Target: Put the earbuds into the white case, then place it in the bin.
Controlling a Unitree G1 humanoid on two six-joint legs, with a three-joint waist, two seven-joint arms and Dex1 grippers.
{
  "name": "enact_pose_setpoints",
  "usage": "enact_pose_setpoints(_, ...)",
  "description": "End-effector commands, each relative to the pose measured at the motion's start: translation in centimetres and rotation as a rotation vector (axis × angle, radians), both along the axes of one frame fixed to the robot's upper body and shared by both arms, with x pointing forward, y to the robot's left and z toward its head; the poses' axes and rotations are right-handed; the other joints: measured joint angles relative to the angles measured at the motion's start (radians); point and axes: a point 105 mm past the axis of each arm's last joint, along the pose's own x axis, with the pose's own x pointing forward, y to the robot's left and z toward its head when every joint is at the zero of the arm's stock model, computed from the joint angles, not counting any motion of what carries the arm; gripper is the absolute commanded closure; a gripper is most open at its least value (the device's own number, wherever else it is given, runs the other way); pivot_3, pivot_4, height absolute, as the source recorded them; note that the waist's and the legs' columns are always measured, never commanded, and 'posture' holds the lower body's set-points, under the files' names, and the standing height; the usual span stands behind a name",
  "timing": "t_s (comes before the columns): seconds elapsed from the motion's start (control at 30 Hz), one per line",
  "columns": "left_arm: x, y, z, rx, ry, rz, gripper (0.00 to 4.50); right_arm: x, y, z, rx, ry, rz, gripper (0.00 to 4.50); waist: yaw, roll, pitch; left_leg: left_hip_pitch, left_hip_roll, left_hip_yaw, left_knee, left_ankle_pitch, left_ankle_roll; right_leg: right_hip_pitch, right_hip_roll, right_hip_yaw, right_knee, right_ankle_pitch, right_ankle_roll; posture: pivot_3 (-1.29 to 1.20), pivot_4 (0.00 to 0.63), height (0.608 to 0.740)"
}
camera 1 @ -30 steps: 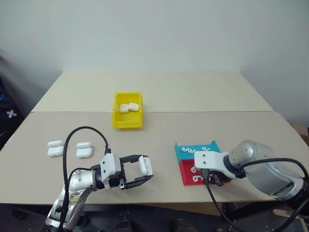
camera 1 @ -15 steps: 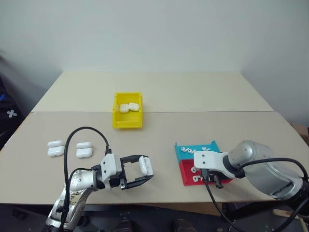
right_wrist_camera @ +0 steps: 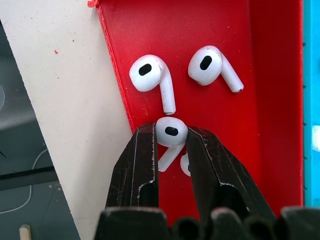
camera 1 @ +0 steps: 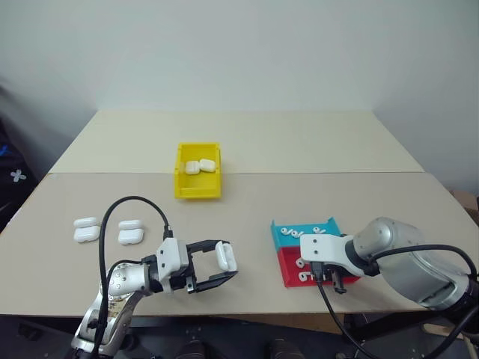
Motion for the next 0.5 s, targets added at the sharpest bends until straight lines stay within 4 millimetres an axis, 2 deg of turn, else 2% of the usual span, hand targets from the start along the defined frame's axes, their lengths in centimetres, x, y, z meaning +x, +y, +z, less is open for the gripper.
enact_pose_setpoints(0.03, -0.1, -0.2, 0.7, -0.017, -0.042, -0.016, 1.7, 0.2, 0.0, 0.7, -0.009, -0.044, 0.016, 3.84, 0.0, 0.0, 0.0, 0.0, 0.0, 0.0, 0.0, 0.0, 0.0, 0.0, 0.0, 0.0, 0.0, 0.0, 0.0, 0.0, 0.15, 0.74)
enact_pose_setpoints(0.13, -0.1, -0.3, 1.1, -0.022, -0.049, -0.024, 1.7, 0.2, 0.1, 1.4, 0.006, -0.056, 0.015, 3.84, 0.0, 0.0, 0.0, 0.0, 0.0, 0.0, 0.0, 0.0, 0.0, 0.0, 0.0, 0.0, 0.0, 0.0, 0.0, 0.0, 0.15, 0.74)
enact_pose_setpoints(0.23, -0.3, -0.5, 2.5, -0.055, -0.072, -0.05, 1.7, 0.3, 0.0, 3.9, 0.063, -0.093, 0.008, 3.84, 0.0, 0.0, 0.0, -0.001, 0.0, 0.0, 0.0, 0.0, 0.0, -0.001, 0.0, 0.0, 0.0, 0.0, 0.0, 0.0, 0.15, 0.74)
enact_pose_setpoints(0.33, -0.7, -0.8, 4.9, -0.115, -0.11, -0.104, 1.7, 0.7, 0.2, 9.0, 0.216, -0.172, -0.011, 3.84, 0.001, 0.0, 0.0, -0.001, 0.0, 0.0, 0.0, 0.0, 0.0, -0.001, 0.0, 0.0, 0.0, 0.0, 0.0, 0.0, 0.15, 0.74)
enact_pose_setpoints(0.47, -1.2, -1.3, 7.4, -0.168, -0.131, -0.183, 1.7, 0.6, 1.3, 14.4, 0.476, -0.279, 0.043, 3.84, -0.001, 0.0, 0.0, -0.001, 0.0, -0.001, 0.0, 0.0, 0.0, 0.0, 0.0, -0.001, 0.0, 0.0, 0.0, 0.0, 0.15, 0.74)
enact_pose_setpoints(0.5, -1.3, -1.4, 7.7, -0.175, -0.133, -0.198, 1.7, 0.5, 1.5, 15.3, 0.525, -0.303, 0.061, 3.84, -0.001, 0.0, 0.0, -0.001, 0.0, -0.001, -0.001, 0.0, 0.0, 0.0, 0.0, -0.001, 0.0, 0.001, 0.002, 0.0, 0.15, 0.74)
